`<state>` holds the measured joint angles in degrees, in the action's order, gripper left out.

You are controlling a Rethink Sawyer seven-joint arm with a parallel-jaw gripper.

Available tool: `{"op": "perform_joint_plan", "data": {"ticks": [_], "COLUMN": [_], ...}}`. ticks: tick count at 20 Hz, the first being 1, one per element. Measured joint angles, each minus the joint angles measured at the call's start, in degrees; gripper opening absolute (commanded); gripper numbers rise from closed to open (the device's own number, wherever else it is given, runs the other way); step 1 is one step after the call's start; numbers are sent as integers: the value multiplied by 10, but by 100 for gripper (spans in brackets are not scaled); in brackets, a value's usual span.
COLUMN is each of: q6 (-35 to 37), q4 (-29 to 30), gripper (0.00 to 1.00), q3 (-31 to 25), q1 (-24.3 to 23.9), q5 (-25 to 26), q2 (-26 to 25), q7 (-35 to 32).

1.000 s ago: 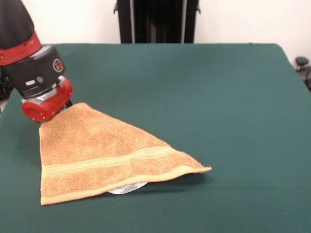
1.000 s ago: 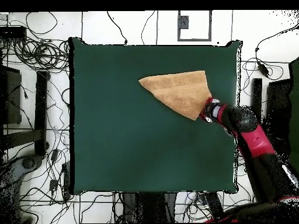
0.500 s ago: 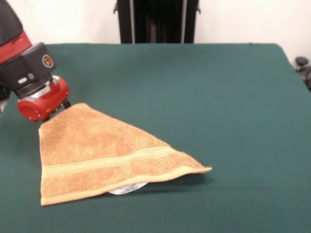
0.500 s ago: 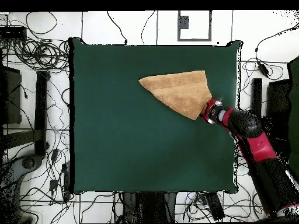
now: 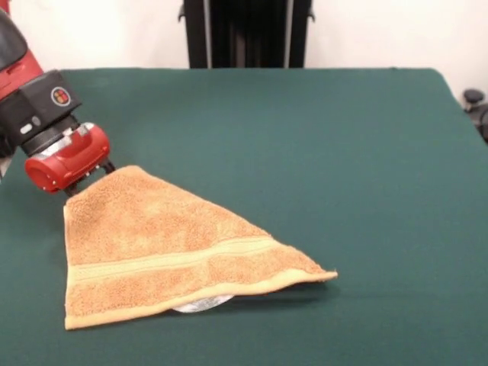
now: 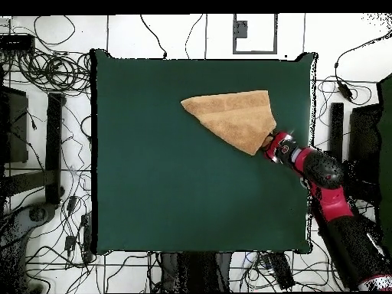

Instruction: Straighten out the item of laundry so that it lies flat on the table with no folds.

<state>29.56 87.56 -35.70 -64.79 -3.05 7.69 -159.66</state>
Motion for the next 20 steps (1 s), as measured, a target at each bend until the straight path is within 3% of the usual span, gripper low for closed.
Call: {"op": "perform_joint_plan", "data": {"ticks": [8, 20], "q6": [-72, -134], "q4": [67, 244], "gripper": [100, 100], "q3": [-66, -156], "q1": [-53, -136], "q5": [-27, -29], "q2": [-57, -127], "q7": [0, 0]}}
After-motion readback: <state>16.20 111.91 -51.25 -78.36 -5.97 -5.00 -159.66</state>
